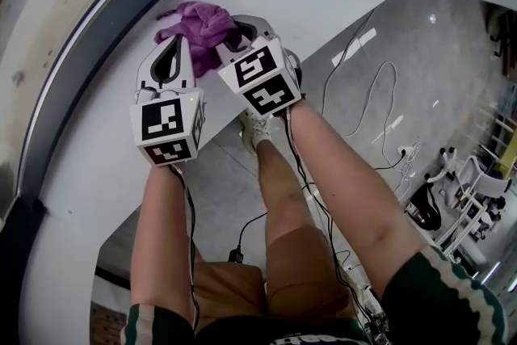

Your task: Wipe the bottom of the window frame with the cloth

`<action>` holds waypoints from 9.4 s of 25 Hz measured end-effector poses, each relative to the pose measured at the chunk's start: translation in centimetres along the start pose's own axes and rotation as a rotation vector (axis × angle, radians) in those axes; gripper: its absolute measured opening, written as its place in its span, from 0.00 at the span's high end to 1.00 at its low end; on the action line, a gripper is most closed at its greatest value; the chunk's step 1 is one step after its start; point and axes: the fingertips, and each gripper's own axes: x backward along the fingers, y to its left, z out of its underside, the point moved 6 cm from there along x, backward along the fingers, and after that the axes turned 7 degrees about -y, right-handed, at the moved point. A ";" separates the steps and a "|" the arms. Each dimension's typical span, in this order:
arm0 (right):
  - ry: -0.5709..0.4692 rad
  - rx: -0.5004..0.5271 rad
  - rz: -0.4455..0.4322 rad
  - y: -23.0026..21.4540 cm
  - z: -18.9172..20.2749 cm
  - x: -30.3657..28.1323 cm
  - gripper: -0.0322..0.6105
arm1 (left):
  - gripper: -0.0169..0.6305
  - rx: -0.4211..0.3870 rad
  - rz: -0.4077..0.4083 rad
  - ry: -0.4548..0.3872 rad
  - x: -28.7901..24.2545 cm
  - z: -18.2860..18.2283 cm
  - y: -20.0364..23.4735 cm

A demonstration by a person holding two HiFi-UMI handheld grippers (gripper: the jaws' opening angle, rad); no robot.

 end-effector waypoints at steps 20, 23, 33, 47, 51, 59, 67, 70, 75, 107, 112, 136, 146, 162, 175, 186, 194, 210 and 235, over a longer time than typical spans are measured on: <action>0.043 -0.027 0.108 -5.9 0.7 1.5 0.79 | 0.96 -0.055 0.102 0.004 -4.6 -2.2 -4.8; 0.043 -0.027 0.109 -5.9 0.8 1.7 0.79 | 0.96 -0.058 0.105 0.003 -4.8 -2.4 -5.1; 0.041 -0.047 0.112 -5.4 2.1 2.4 0.79 | 0.96 -0.087 0.109 0.029 -4.0 -1.0 -5.8; 0.041 -0.065 0.122 -4.0 6.5 5.4 0.79 | 0.96 -0.069 0.114 0.048 -1.5 2.5 -8.5; 0.047 -0.069 0.114 -3.7 6.4 5.9 0.79 | 0.96 -0.072 0.103 0.055 -1.1 2.1 -8.0; 0.045 -0.057 0.118 -3.6 6.5 5.9 0.79 | 0.96 -0.069 0.091 0.054 -1.0 2.2 -7.7; 0.049 -0.037 0.136 -3.1 6.4 5.9 0.79 | 0.96 -0.053 0.065 0.062 0.3 3.0 -6.6; 0.048 -0.039 0.132 -2.5 6.4 5.8 0.79 | 0.96 -0.042 0.049 0.055 0.8 3.1 -6.0; 0.045 -0.021 0.109 -1.6 6.4 5.7 0.79 | 0.96 -0.036 0.034 0.055 1.0 3.2 -5.8; 0.086 0.110 -0.023 9.0 5.7 1.3 0.79 | 0.96 0.027 -0.057 0.029 8.8 7.8 0.7; 0.097 0.114 -0.038 10.5 5.4 0.9 0.79 | 0.96 0.040 -0.091 0.032 10.2 8.0 2.1; 0.105 0.179 -0.109 19.5 3.9 -1.4 0.79 | 0.96 0.082 -0.141 0.030 16.7 10.1 7.2; 0.102 0.196 -0.115 22.0 3.7 -2.0 0.79 | 0.96 0.068 -0.144 0.028 19.1 11.1 8.6; 0.120 0.231 -0.191 27.0 3.4 -3.1 0.79 | 0.96 0.096 -0.202 0.024 21.8 12.3 11.3; 0.127 0.236 -0.212 29.5 2.9 -3.9 0.79 | 0.96 0.116 -0.237 0.034 23.5 13.2 13.3; 0.127 0.256 -0.232 31.1 2.4 -4.4 0.79 | 0.96 0.136 -0.250 0.032 24.6 13.7 13.9; 0.128 0.274 -0.250 32.7 2.1 -4.9 0.79 | 0.96 0.157 -0.288 0.032 26.2 14.6 15.3; 0.148 0.311 -0.276 36.9 1.7 -6.1 0.79 | 0.96 0.202 -0.362 0.020 30.7 16.0 18.0; 0.153 0.374 -0.323 42.5 0.6 -8.0 0.79 | 0.96 0.260 -0.438 0.029 35.8 19.4 21.4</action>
